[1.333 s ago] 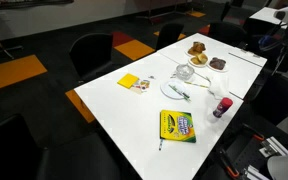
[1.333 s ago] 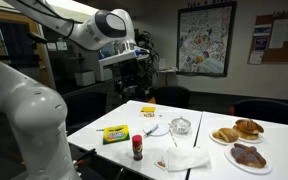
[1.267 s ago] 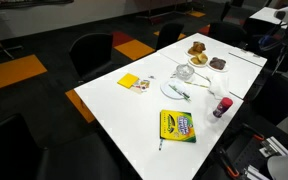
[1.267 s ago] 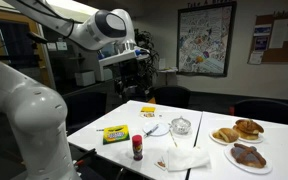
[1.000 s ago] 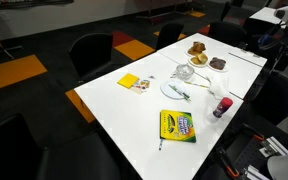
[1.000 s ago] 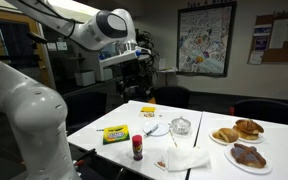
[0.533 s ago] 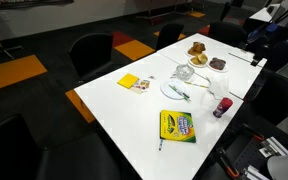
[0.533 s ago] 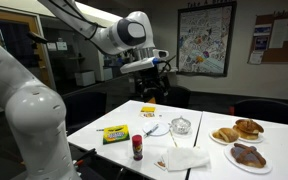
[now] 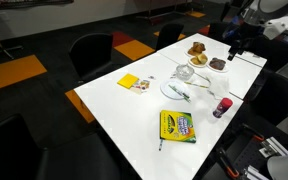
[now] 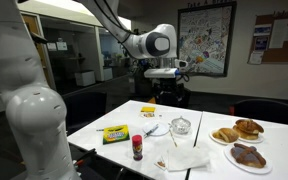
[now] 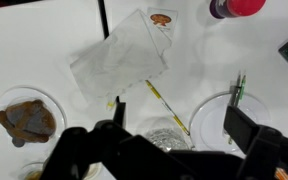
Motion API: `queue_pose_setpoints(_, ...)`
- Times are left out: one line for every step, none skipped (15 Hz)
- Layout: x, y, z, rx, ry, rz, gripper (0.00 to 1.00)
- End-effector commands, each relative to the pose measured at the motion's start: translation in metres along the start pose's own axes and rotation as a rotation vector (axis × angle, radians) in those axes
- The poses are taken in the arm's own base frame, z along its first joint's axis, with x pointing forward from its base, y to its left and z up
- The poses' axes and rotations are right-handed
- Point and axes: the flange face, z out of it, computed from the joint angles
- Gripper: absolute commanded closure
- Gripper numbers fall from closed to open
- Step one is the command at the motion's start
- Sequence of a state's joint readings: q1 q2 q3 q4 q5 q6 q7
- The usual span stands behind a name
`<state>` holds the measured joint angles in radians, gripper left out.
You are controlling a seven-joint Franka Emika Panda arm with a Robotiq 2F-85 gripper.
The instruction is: Uncover the glass jar and put the lid on the table
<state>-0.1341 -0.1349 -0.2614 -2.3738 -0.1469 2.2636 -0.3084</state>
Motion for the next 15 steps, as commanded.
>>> queue_pose_setpoints(0.046, 0.015, 0.01, 0.025, -0.003, -0.064, 0.0)
queue_pose_setpoints(0.054, 0.018, 0.01, 0.019, -0.002, -0.08, 0.0)
queue_pose_setpoints(0.062, 0.02, 0.011, 0.007, -0.004, -0.095, 0.0)
queue_pose_setpoints(0.067, 0.019, 0.013, -0.003, -0.018, -0.098, 0.0)
queue_pose_setpoints(0.051, 0.014, 0.009, -0.001, 0.0, -0.071, 0.0)
queue_pose_setpoints(0.058, 0.015, 0.01, -0.005, -0.001, -0.075, 0.0)
queue_pose_setpoints(0.062, 0.015, 0.012, -0.008, -0.004, -0.078, 0.0)
queue_pose_setpoints(0.064, 0.014, 0.013, -0.008, -0.006, -0.08, 0.0)
queue_pose_setpoints(0.065, 0.015, 0.013, -0.009, -0.006, -0.08, 0.0)
queue_pose_setpoints(0.065, 0.015, 0.013, -0.009, -0.006, -0.08, 0.0)
queue_pose_setpoints(0.065, 0.015, 0.013, -0.009, -0.005, -0.08, 0.0)
queue_pose_setpoints(0.069, 0.013, 0.017, -0.029, 0.025, -0.115, 0.0)
queue_pose_setpoints(0.073, 0.01, 0.019, -0.035, 0.05, -0.129, 0.0)
queue_pose_setpoints(0.079, 0.007, 0.024, -0.035, 0.093, -0.148, 0.0)
queue_pose_setpoints(0.084, 0.005, 0.027, -0.035, 0.13, -0.155, 0.0)
